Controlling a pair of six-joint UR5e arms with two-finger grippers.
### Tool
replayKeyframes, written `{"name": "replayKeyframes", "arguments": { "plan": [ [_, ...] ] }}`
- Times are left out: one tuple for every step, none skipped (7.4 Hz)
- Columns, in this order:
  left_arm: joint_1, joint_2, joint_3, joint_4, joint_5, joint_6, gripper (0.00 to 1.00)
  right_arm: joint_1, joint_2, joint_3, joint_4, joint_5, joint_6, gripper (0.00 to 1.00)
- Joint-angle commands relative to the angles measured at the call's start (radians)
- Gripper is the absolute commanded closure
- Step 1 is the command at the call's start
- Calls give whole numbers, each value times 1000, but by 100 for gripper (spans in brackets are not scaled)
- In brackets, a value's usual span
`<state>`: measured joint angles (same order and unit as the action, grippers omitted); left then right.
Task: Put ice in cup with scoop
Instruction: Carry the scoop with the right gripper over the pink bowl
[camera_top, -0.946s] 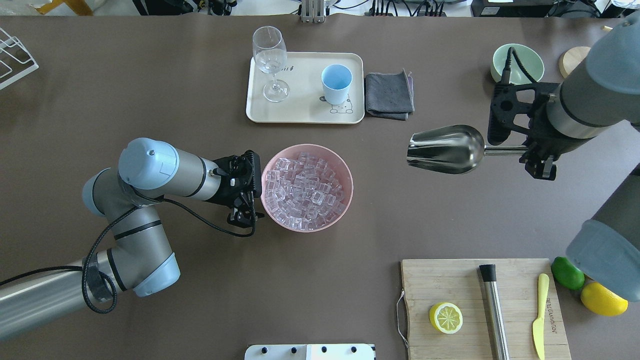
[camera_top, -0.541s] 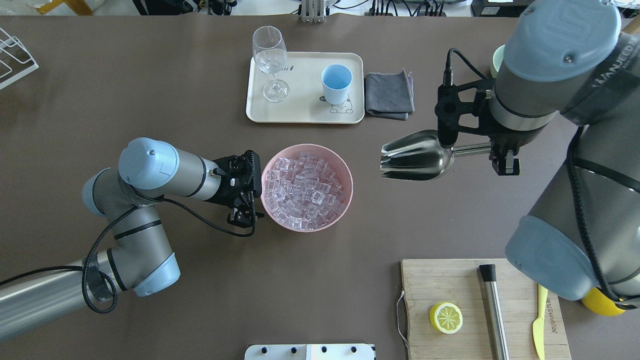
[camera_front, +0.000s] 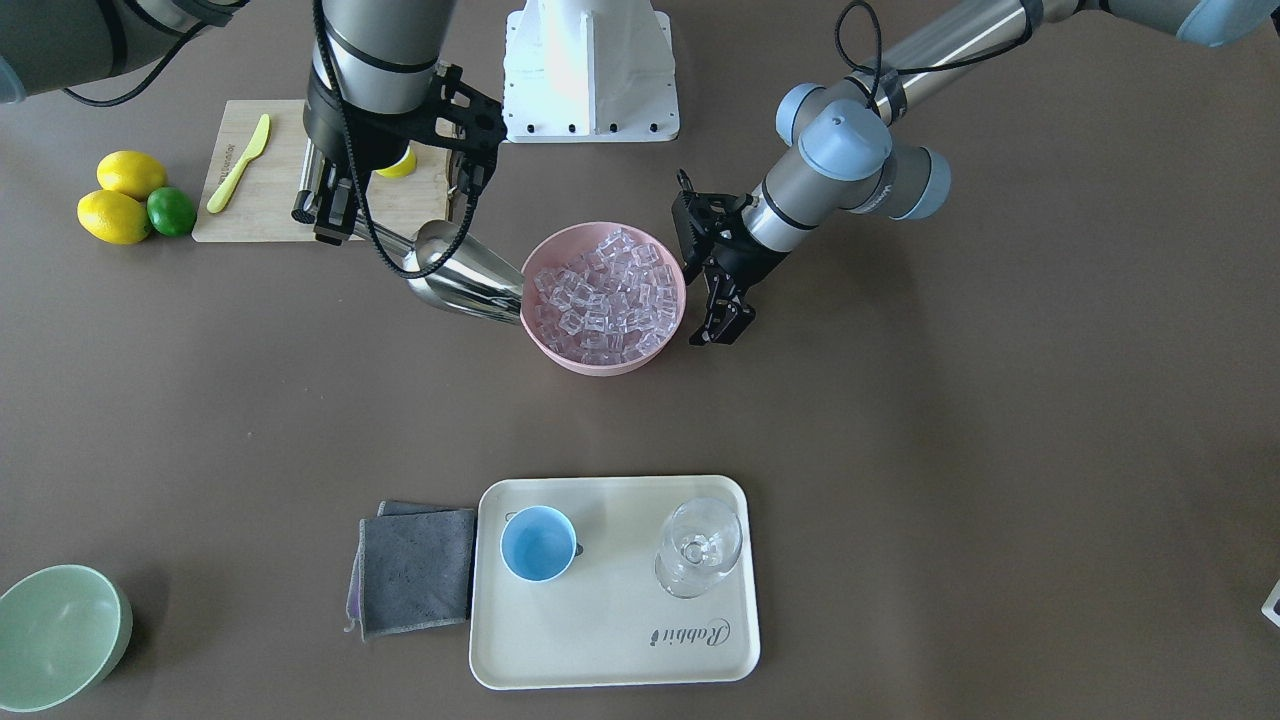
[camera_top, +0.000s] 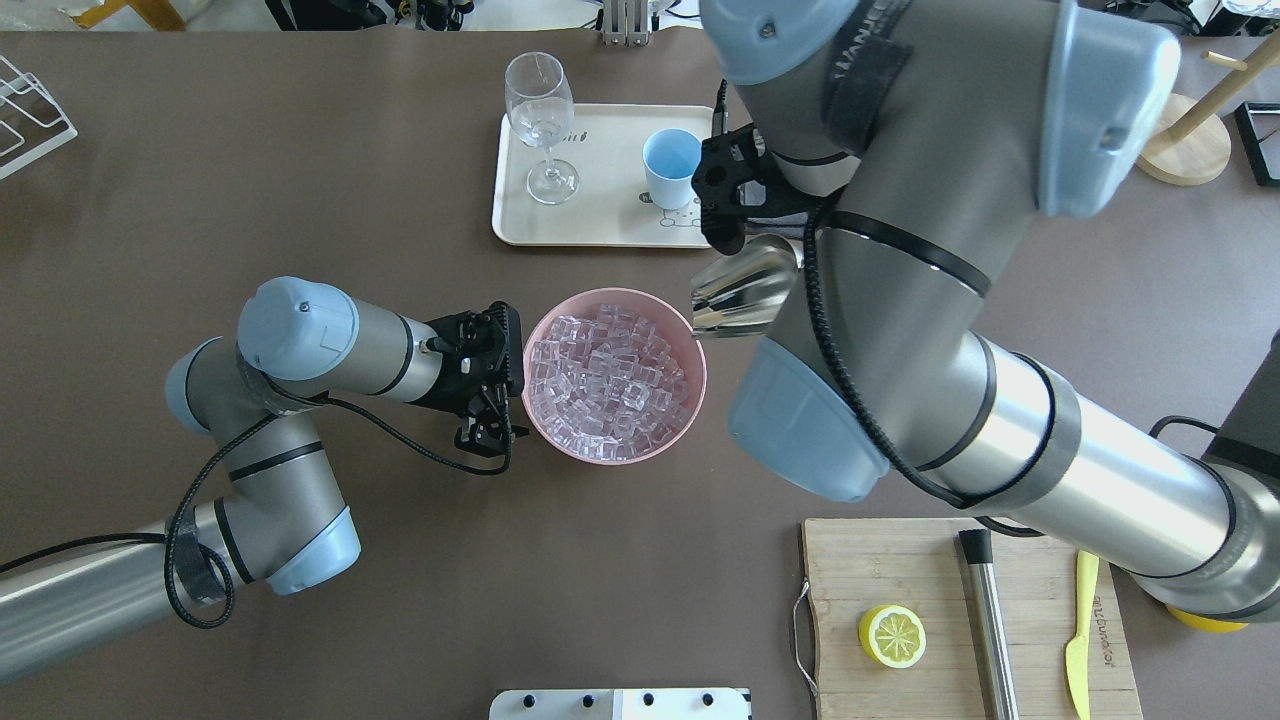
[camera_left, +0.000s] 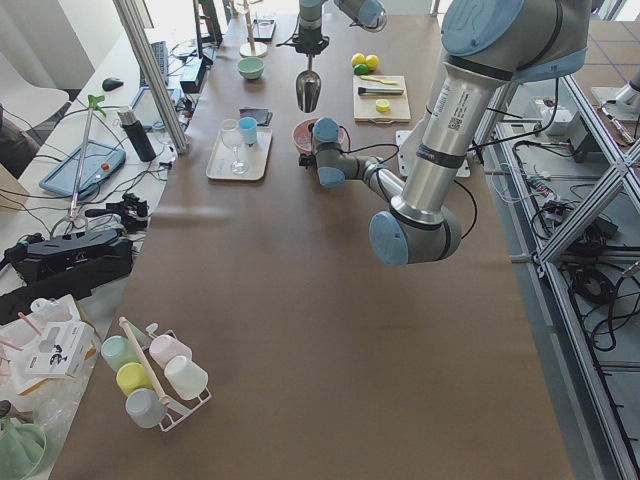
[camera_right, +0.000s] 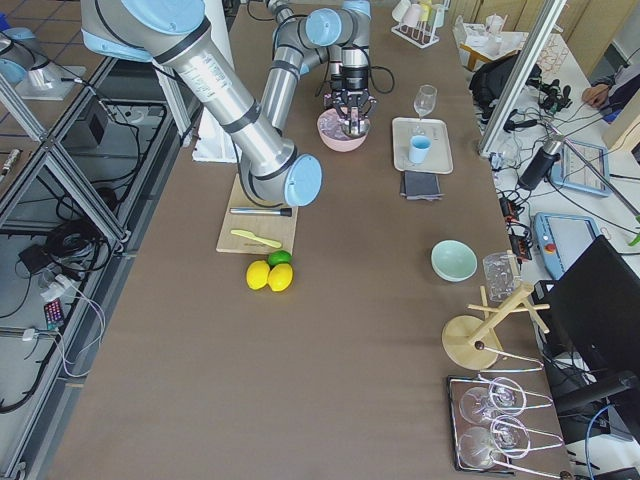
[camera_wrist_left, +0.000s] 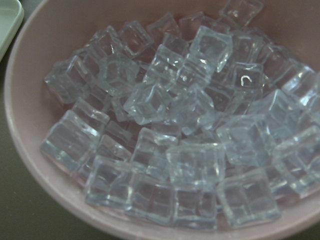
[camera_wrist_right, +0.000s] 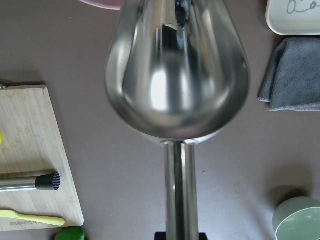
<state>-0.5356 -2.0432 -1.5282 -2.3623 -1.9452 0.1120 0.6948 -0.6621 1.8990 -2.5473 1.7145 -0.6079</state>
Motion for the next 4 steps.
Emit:
{"name": "replayKeyframes", "arguments": {
  "plan": [
    [-1, 0, -1, 0, 0, 0, 1, -46, 169, -215, -50, -44, -6, 100],
    [-1, 0, 0, 0, -1, 0, 1, -72, 209, -300, -50, -64, -6, 100],
    [-1, 2, 0, 0, -1, -2, 1, -86, 235, -358, -57, -87, -6, 100],
    [-1, 2, -1, 0, -1, -3, 1, -93, 266, -394, -76, -95, -6, 100]
  ]
}}
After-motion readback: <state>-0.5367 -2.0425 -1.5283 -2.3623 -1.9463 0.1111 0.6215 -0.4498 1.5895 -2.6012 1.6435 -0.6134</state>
